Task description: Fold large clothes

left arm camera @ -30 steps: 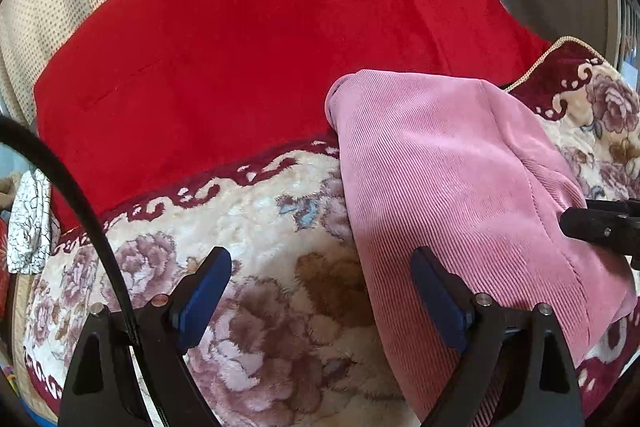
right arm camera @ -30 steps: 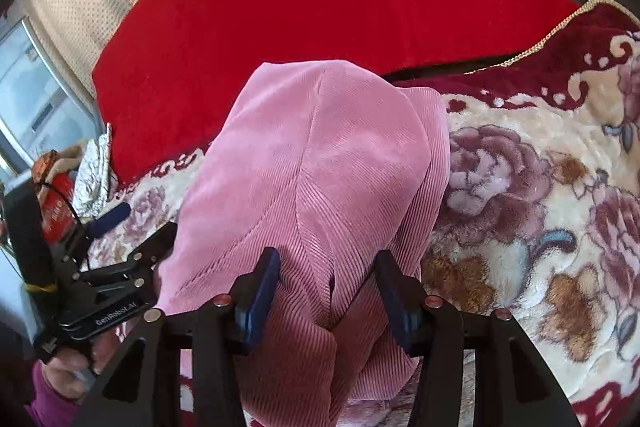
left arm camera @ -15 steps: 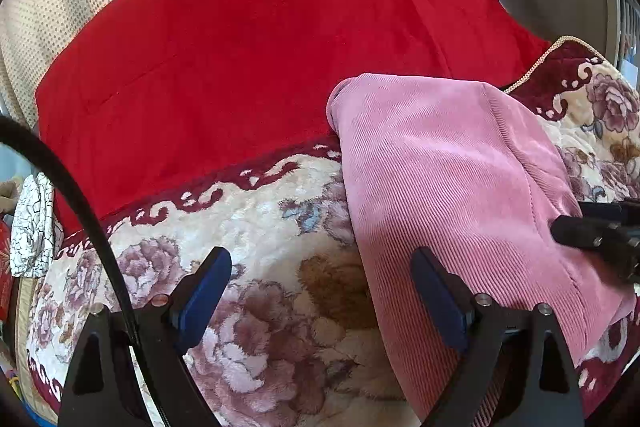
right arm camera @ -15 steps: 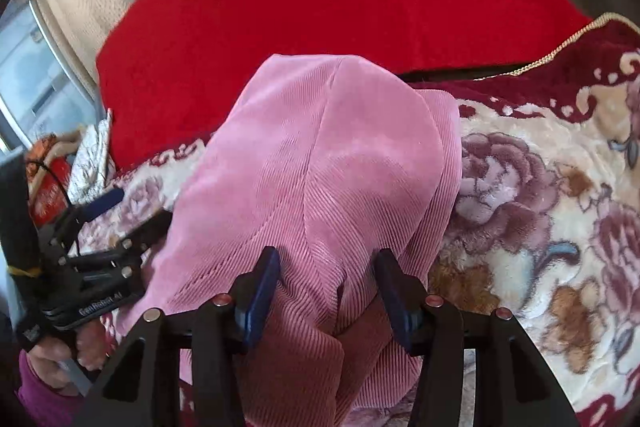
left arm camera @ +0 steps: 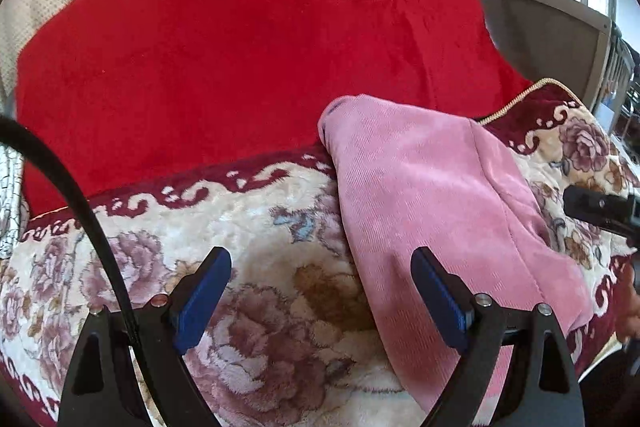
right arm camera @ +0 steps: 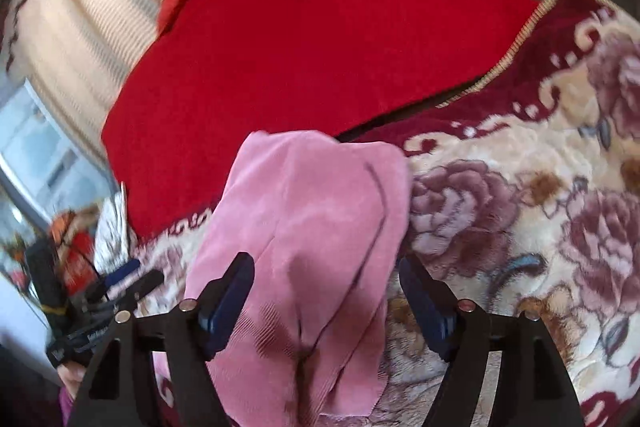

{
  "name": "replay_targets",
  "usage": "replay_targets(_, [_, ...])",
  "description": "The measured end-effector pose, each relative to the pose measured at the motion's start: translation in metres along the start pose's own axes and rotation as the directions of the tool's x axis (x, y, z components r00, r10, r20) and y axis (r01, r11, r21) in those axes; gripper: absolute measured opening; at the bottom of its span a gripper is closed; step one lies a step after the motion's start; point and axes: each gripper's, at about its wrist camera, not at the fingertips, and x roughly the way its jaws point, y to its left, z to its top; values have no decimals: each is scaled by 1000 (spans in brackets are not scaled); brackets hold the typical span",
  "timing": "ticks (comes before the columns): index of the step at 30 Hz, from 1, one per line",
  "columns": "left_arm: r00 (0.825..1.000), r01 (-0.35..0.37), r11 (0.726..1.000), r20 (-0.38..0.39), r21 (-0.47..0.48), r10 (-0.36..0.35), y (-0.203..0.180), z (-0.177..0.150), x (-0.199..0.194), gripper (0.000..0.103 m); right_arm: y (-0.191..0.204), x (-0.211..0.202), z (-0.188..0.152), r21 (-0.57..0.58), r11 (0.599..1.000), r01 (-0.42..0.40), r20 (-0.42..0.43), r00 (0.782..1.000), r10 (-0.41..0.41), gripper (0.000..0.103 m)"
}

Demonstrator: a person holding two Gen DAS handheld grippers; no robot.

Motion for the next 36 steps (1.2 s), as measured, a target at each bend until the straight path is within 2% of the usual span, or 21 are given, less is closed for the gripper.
replay_targets(4, [1000, -11, 1000, -27, 16, 11, 0, -2, 8, 91, -9, -1, 0, 26, 1000, 13, 13, 1000, -13, 78])
replay_targets(7, [996, -44, 999, -73, 33, 46, -3, -6, 20, 91, -4, 4, -1, -12, 998, 55, 14, 998, -54, 77])
replay_targets(11, [995, -77, 994, -63, 76, 82, -12, -10, 22, 92, 4, 32, -7, -70, 994, 79, -61, 995, -84, 56])
replay_targets(12, [994, -86, 992, -58, 92, 92, -14, -9, 22, 92, 6, 42, -8, -88, 992, 90, -84, 992, -98, 54])
replay_targets(15, [993, -98, 990, -50, 103, 103, -15, -9, 22, 92, 9, 69, -6, -121, 986, 116, -133, 982, -132, 54])
replay_targets(20, [995, -71, 995, -62, 70, 75, -6, -8, 21, 92, 4, 63, 1, -70, 993, 90, -133, 986, -99, 54])
replay_targets(22, [996, -65, 996, -63, 54, 68, -4, -9, 18, 92, 2, 55, 7, -59, 996, 65, -112, 991, -71, 54])
replay_targets(25, [996, -60, 997, -56, 49, 63, -2, -12, 12, 91, 6, 28, 12, -56, 998, 37, -28, 999, -39, 54])
replay_targets(27, [996, -70, 996, -48, 57, 73, -3, -14, 9, 92, 9, 18, 13, -55, 998, 25, -15, 1000, -26, 54])
replay_targets(31, [995, -84, 993, -38, 79, 87, -8, -17, 6, 91, 22, 12, 4, -116, 993, 14, -62, 998, -22, 54])
replay_targets(34, [994, -95, 991, -44, 93, 99, -11, -19, 8, 91, 34, 25, -10, -177, 984, 35, -127, 990, -58, 49])
replay_targets(36, [993, -103, 990, -40, 98, 107, -13, -20, 8, 92, 32, 37, -17, -181, 982, 50, -159, 984, -79, 49])
